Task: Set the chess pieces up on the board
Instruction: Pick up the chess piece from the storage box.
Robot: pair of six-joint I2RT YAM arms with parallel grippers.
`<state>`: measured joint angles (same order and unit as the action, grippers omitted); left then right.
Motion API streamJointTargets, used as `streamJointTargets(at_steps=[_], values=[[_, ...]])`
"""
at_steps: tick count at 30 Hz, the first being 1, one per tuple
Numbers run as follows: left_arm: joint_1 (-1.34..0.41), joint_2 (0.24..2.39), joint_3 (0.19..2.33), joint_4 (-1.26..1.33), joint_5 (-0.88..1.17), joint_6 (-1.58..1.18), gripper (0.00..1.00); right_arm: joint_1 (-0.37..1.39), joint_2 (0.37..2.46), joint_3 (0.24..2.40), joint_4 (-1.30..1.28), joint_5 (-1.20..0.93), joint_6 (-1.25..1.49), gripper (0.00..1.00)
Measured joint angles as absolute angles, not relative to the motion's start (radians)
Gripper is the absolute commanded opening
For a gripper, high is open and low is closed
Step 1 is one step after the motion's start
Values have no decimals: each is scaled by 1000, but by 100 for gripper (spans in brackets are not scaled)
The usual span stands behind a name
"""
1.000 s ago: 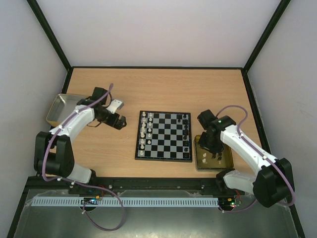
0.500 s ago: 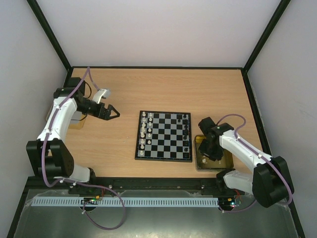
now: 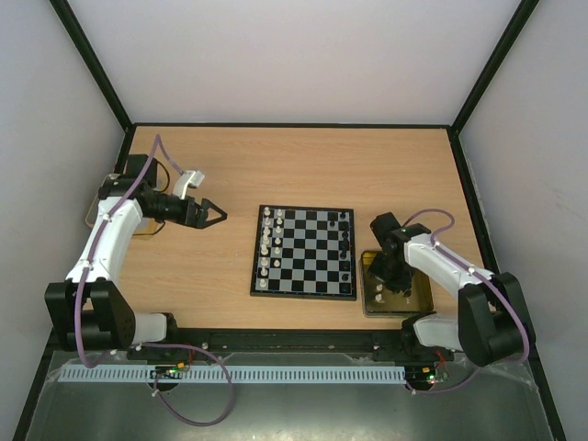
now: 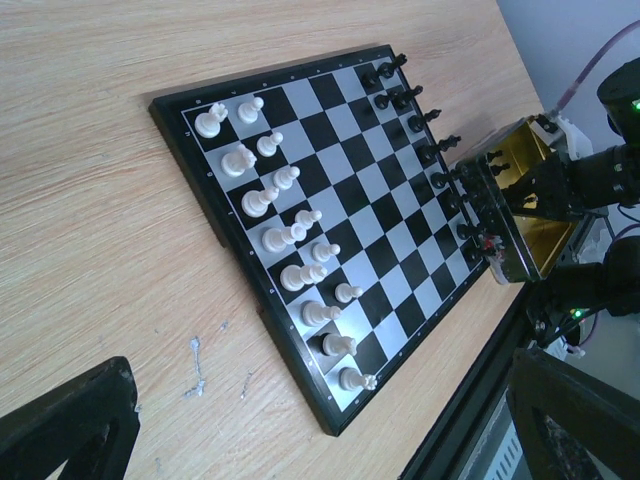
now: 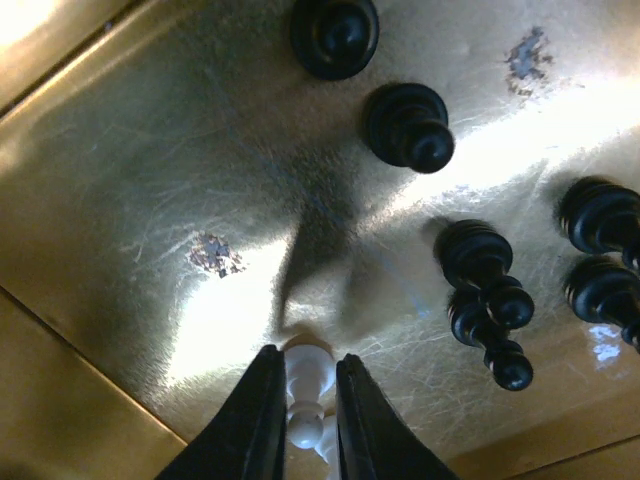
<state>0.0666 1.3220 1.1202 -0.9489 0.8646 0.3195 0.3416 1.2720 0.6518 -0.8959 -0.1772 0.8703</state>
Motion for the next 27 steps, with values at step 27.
streamJointTargets(at_steps=[27], values=[[67, 1322, 1105, -902, 876, 301, 99, 339, 1288, 662, -898, -202, 830, 2]])
